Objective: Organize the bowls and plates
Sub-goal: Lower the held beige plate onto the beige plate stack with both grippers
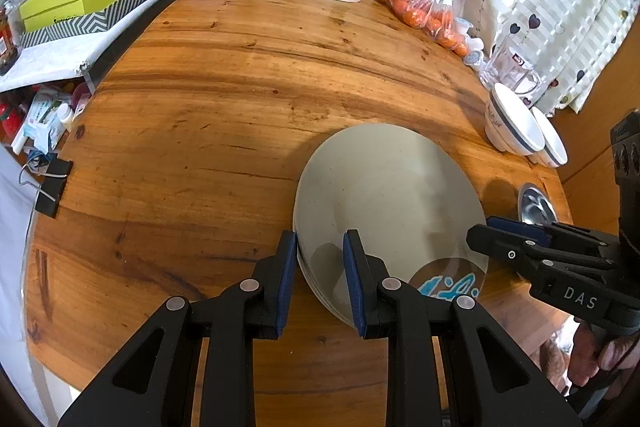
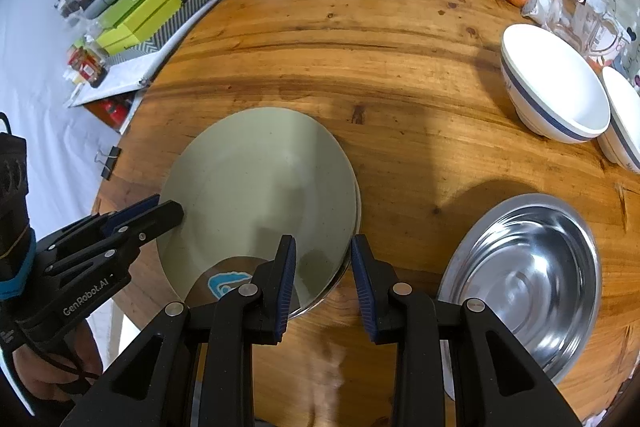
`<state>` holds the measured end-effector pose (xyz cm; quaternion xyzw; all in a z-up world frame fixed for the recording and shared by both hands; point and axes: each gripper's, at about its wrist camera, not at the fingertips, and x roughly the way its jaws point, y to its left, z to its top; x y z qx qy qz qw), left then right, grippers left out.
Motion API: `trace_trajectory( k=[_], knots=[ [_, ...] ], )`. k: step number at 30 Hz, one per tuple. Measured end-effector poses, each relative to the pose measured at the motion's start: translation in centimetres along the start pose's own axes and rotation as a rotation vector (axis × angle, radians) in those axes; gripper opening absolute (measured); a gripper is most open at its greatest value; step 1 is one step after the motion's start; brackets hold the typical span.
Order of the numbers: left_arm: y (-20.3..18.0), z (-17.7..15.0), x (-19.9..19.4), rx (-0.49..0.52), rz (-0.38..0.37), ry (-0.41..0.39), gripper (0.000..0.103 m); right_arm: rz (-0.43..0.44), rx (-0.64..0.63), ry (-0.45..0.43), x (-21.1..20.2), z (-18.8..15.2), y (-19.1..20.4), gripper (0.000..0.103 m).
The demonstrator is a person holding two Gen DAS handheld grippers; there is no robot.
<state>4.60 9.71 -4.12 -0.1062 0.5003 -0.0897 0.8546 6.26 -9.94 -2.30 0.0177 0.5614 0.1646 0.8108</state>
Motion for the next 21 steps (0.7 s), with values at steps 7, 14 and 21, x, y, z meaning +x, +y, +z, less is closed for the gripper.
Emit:
trace_trajectory(
  k=[7,14,21],
  knots=[
    [0.06,0.20,-0.32,0.001,-0.004,-0.024,0.024,0.001,0.002,-0.028,-0.43,0.22,-0.34,0.029],
    [-0.22,0.14,-0.14,0.013,0.014,-0.024,0.024,0.016,0.002,-0.027,-0.31,0.16,-0.34,0.027],
    [-0.38,0.03,-0.19,0.013,0.015,-0.024,0.024,0.021,0.003,-0.030,-0.40,0.11,-0.24,0.027]
  ],
)
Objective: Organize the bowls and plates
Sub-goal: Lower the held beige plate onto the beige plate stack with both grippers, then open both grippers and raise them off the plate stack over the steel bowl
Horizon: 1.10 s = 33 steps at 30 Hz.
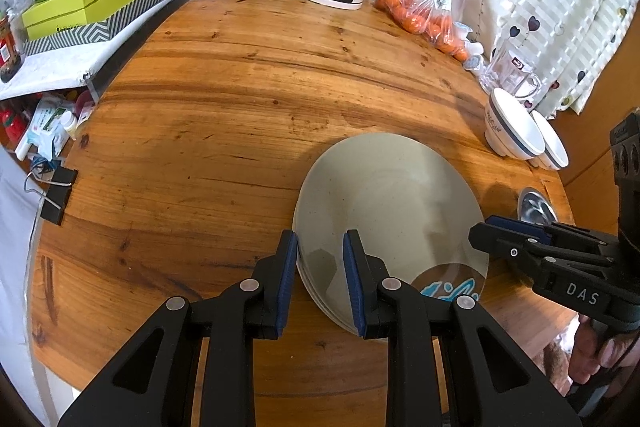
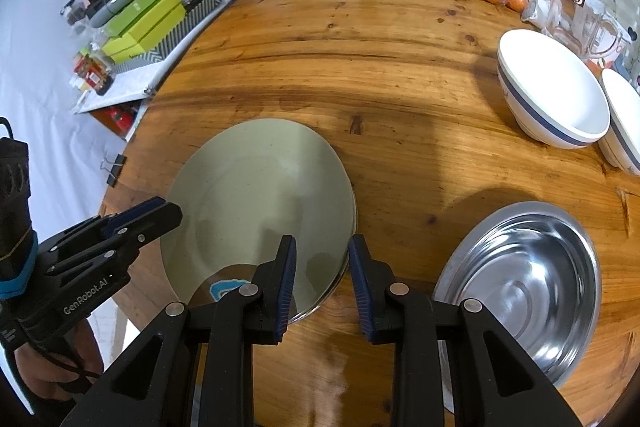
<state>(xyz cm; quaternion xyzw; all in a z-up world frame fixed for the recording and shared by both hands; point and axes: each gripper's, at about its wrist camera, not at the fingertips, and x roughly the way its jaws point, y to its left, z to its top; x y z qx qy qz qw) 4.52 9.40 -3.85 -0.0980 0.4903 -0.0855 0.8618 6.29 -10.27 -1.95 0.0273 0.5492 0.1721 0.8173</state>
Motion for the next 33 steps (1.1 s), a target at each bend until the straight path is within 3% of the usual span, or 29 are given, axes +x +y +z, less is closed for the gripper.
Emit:
trace_trajectory(
  k=[8,33],
  knots=[
    [-0.2,0.1,-1.5,0.000,0.015,-0.032,0.026,0.021,0.005,-0.044,-1.9,0.0,-0.3,0.027],
    [-6.7,0.4,-7.2,0.115,0.008,-0.163,0.026,0.114,-0.021,-0.219,-10.0,-2.5,-1.3,0.027]
  ],
)
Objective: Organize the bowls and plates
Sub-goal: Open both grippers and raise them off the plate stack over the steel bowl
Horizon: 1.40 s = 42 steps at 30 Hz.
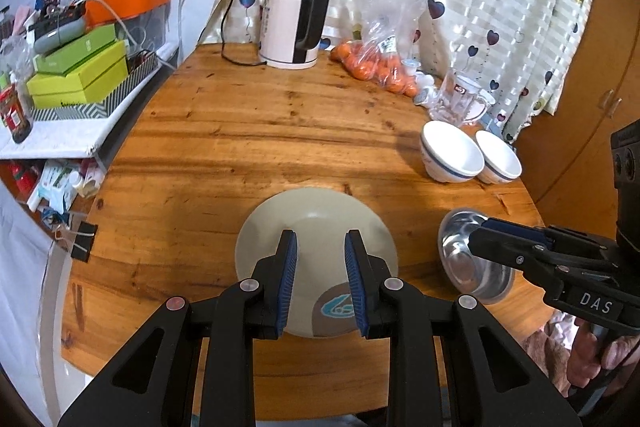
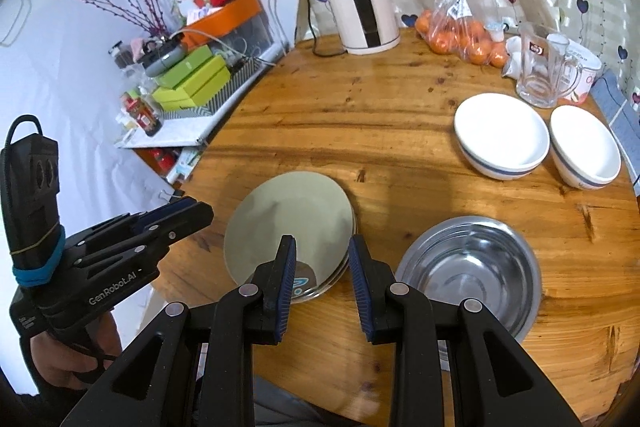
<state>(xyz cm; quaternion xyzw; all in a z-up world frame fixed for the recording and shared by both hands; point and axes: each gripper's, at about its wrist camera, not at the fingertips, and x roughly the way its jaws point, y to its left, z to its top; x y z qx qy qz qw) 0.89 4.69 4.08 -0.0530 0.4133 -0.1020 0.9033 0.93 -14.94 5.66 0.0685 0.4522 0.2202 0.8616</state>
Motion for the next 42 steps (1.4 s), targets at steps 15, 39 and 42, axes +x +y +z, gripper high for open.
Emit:
trace_trajectory(
  k=[15,39,42],
  knots=[
    [-2.6,1.6,1.0,0.049,-0.005,0.003,0.026,0.012,-0.040,-0.054,-1.5,0.7,-1.3,0.028],
    [-4.5,4.2,5.5,0.074,-0.116,0.053,0.043,-0.072,0.090,-0.028,-0.5,2.5,-7.7,0.029],
    [-4.8,4.7,6.0,0.081,-0.133,0.057,0.047,-0.082,0.103,-0.030,-0.5,2.7,-8.3,0.029]
  ],
)
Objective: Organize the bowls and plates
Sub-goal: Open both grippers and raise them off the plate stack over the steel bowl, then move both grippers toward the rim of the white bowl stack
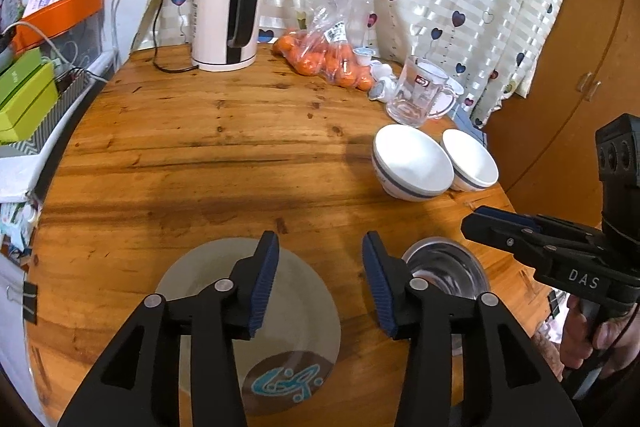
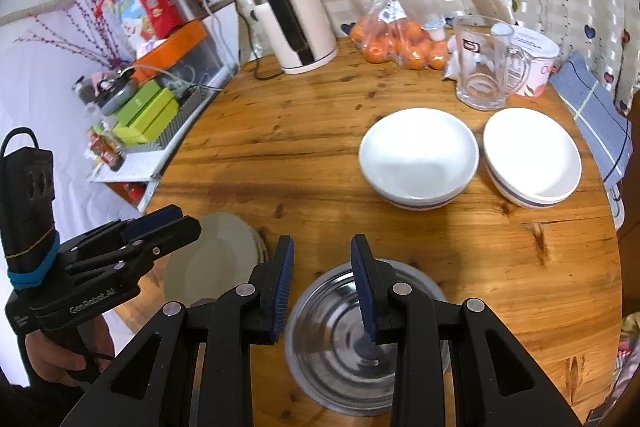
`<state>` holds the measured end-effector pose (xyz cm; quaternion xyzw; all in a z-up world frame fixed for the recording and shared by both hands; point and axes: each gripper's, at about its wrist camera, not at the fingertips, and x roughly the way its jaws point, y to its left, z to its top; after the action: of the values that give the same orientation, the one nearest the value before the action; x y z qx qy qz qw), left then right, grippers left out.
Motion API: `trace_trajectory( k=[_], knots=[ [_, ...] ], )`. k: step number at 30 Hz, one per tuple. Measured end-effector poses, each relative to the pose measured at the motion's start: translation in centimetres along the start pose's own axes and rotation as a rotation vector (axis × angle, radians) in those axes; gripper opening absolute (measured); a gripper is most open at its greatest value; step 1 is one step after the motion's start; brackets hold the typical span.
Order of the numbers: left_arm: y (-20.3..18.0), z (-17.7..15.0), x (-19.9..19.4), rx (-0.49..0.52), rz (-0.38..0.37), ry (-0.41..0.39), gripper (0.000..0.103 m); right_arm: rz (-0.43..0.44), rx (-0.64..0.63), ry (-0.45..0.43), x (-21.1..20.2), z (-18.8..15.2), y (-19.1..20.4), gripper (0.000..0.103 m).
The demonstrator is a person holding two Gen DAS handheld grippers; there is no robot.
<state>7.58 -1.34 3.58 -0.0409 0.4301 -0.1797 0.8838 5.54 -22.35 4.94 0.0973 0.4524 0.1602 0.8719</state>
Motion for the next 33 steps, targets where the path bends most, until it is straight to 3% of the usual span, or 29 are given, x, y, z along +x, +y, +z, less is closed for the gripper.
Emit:
trace_trajectory(
  k=[4,33],
  knots=[
    [-0.2,0.4,0.7,0.006,-0.017,0.010,0.054,-0.010,0.019,-0.005,0.0,0.3,-0.9,0.029],
    [-2.3,2.7,4.3,0.038,-0.055,0.087,0.054,-0.061,0.134,-0.026,-0.3,0.8,-5.5,0.029]
  ],
)
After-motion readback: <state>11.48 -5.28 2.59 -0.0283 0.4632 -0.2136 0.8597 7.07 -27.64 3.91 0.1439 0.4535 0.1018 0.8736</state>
